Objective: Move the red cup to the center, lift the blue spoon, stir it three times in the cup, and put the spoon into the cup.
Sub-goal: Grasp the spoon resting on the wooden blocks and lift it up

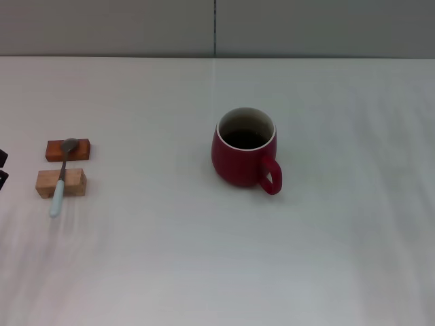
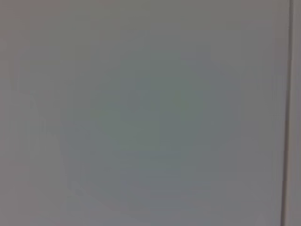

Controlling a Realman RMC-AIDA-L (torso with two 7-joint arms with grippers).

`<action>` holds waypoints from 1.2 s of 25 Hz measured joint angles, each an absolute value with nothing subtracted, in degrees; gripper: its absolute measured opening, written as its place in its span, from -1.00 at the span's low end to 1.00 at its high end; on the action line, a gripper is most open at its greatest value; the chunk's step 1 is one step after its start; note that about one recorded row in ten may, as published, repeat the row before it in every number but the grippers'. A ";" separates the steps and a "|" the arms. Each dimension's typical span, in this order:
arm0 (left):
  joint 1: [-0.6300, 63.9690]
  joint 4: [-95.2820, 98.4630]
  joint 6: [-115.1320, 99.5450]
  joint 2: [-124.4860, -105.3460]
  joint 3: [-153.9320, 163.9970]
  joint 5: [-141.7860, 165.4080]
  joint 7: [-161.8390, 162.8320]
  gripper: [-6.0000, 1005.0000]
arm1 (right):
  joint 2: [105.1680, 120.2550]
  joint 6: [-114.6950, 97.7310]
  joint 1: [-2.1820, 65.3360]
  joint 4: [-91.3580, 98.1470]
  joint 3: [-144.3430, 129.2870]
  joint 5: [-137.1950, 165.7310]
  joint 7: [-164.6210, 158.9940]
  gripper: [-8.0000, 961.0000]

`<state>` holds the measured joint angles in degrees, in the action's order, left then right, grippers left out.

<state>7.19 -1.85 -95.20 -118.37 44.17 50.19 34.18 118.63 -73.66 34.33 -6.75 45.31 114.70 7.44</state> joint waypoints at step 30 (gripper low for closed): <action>10.35 -17.75 -94.73 -118.69 45.77 50.16 14.71 0.65 | 118.38 -71.34 36.43 -5.45 45.97 114.73 7.57 -0.29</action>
<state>10.35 -17.75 -94.73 -118.69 45.77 50.16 14.71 118.38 -71.34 36.43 -5.45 45.97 114.73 7.57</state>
